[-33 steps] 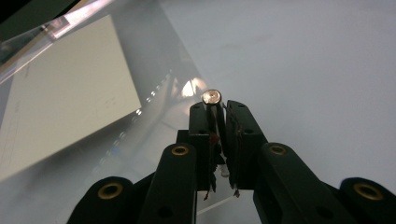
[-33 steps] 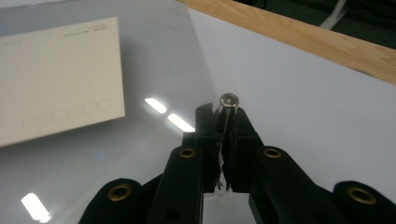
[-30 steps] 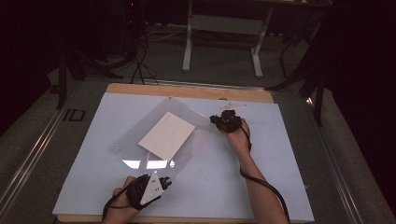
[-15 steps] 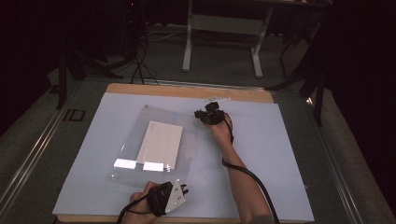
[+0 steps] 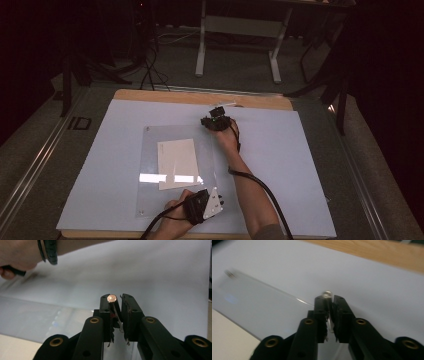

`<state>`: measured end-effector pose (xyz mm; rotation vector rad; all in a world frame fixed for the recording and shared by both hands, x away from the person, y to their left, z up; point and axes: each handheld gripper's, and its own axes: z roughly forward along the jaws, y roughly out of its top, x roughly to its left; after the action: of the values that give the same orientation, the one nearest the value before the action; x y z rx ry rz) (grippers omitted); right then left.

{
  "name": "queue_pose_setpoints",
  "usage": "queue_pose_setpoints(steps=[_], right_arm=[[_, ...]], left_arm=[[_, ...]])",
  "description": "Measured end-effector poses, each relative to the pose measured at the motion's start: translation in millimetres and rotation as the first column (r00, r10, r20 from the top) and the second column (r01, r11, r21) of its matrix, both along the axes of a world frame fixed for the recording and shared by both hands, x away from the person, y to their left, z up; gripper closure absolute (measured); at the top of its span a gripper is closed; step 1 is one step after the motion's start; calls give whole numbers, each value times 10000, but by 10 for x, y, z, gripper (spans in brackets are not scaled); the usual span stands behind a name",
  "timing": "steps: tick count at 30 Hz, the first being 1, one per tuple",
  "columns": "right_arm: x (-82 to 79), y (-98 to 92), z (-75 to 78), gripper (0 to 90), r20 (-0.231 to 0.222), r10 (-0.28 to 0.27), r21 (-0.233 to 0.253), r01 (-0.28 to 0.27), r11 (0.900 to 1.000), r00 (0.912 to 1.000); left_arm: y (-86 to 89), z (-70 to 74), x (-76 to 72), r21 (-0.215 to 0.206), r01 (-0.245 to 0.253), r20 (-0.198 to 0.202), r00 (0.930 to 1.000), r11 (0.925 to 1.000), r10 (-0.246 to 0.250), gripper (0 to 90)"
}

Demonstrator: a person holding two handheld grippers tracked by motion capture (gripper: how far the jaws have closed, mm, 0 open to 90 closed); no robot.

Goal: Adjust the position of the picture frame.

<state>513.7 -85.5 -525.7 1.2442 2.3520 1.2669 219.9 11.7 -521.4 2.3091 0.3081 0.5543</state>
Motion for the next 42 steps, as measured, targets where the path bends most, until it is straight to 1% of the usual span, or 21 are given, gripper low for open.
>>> queue_pose_setpoints(steps=[1,2,3,4,5,6,7,9,12,15,17,18,19,22,26,28,32,34,36,40,42], right_arm=[[13,-34,-19,749,-252,-52,400,62,9992,9997],[13,-44,-30,672,-299,-131,228,138,9996,9995],[4,-52,-38,651,-211,-113,-84,112,9999,9997],[-9,-67,-40,624,-207,42,-142,-45,9999,9998],[-26,-89,-33,607,-153,144,-155,-147,9998,9998],[-26,-89,-33,607,-153,144,-155,-147,9998,9998],[-47,-114,-22,593,-58,117,-164,-118,9998,9999],[-103,-197,-1,561,18,281,-70,-281,9996,9996],[-186,-276,0,543,95,485,-300,-482,9984,9988],[-297,-356,8,543,242,721,-500,-708,9962,9971],[-373,-412,20,543,334,920,-674,-895,9937,9952],[-373,-412,20,543,334,920,-674,-895,9937,9952],[-498,-494,38,542,396,1140,-754,-1108,9910,9927],[-606,-571,55,541,508,1375,-879,-1327,9872,9892],[-760,-665,76,539,623,1606,-992,-1540,9831,9850],[-839,-709,84,539,693,1744,-1026,-1669,9806,9822],[-1003,-784,94,538,836,2046,-1091,-1951,9747,9753],[-1084,-814,101,538,907,2145,-1034,-2050,9733,9725],[-1160,-847,113,538,972,2295,-1049,-2194,9700,9684],[-1295,-913,130,538,1007,2484,-1159,-2367,9647,9634],[-1326,-930,133,538,1036,2509,-1166,-2387,9641,9625]], left_arm=[[-1,-12,-16,222,36,190,9998,9997,-40,773],[5,-24,-22,449,-2,225,9997,9990,-8,733],[21,-45,-18,412,13,28,10000,9992,-15,671],[52,-62,-13,300,38,-172,9998,9995,-33,623],[94,-77,-12,82,46,-330,9994,10000,-43,613],[94,-77,-12,82,46,-330,9994,10000,-43,596],[189,-88,-7,-499,100,-840,9964,9987,-141,596],[287,-80,-12,-894,170,-1144,9931,9958,-272,564],[436,-15,-18,-1417,287,-1395,9890,9895,-487,550],[575,77,9,-1909,252,-1452,9880,9813,-536,548],[654,127,80,-2068,-64,-1496,9884,9784,-252,547],[654,127,80,-2068,-64,-1496,9884,9784,-252,547],[770,185,260,-2369,-752,-1683,9851,9686,353,548],[854,224,446,-2685,-1518,-1970,9753,9512,1000,548],[910,252,662,-2597,-2183,-2017,9649,9407,1682,549],[922,268,761,-2466,-2387,-2001,9608,9393,1917,549],[948,285,967,-2308,-2727,-2026,9523,9340,2280,549],[968,297,1071,-2335,-2927,-2116,9461,9273,2454,549],[982,321,1161,-2369,-3076,-2091,9425,9215,2609,549],[997,385,1330,-2268,-3322,-2021,9356,9155,2895,549],[997,400,1370,-2210,-3376,-2023,9336,9150,2956,548]])
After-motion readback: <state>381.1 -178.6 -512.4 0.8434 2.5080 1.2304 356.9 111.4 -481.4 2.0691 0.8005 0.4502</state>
